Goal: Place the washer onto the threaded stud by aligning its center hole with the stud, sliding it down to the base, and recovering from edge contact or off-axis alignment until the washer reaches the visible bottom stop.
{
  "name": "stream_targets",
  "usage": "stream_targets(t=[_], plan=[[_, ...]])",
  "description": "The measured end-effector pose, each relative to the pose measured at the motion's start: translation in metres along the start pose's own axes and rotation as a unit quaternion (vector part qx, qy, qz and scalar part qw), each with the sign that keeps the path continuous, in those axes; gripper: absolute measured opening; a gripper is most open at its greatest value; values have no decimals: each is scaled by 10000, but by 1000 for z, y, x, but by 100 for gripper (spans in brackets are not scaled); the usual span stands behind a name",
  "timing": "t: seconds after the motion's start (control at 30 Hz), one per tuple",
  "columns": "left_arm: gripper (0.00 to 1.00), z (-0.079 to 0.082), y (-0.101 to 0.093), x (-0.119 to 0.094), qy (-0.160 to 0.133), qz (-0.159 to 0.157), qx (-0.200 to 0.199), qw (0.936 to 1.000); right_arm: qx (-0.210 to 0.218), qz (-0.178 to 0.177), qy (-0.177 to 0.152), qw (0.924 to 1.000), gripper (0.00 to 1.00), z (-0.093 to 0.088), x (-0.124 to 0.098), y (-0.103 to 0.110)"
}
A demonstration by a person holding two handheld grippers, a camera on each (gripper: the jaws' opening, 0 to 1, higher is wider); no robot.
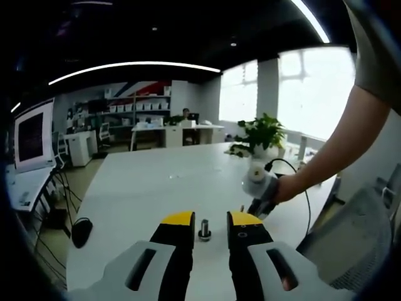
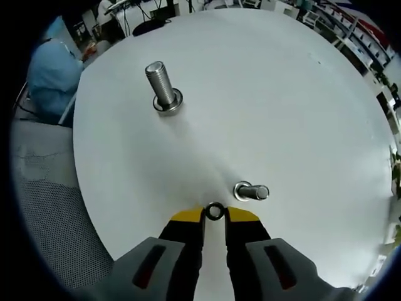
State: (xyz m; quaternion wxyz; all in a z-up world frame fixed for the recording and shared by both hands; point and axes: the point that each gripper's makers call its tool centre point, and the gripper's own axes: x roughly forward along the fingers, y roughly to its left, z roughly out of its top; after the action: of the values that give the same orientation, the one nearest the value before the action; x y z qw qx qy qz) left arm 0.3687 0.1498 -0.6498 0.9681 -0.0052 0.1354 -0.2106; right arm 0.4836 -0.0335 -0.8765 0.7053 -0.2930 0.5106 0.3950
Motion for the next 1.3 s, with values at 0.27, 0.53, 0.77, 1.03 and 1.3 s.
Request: stream_targets(t=[0.27,0.53,0.77,1.03,1.3], plan=[[19,1,1,0,-38,20,-5,10000,29,-69,-62,10000,14,0,0,0],[20,4,3,-2,-115,61,-32,9999,-35,-166,-73,9998,13,0,0,1],[20,4,5,-2,-114,113,-34,9999,-30,-268,-115,9996,13,-2,-1,-3],[20,5,9,-4,-143,200,-72,9997,49,-290,-254,9992,13,-2,-16,-5],[20,6,14,-5,-178,302,-131,9993,88,-319,-413,9986,13,-3,-40,-2]])
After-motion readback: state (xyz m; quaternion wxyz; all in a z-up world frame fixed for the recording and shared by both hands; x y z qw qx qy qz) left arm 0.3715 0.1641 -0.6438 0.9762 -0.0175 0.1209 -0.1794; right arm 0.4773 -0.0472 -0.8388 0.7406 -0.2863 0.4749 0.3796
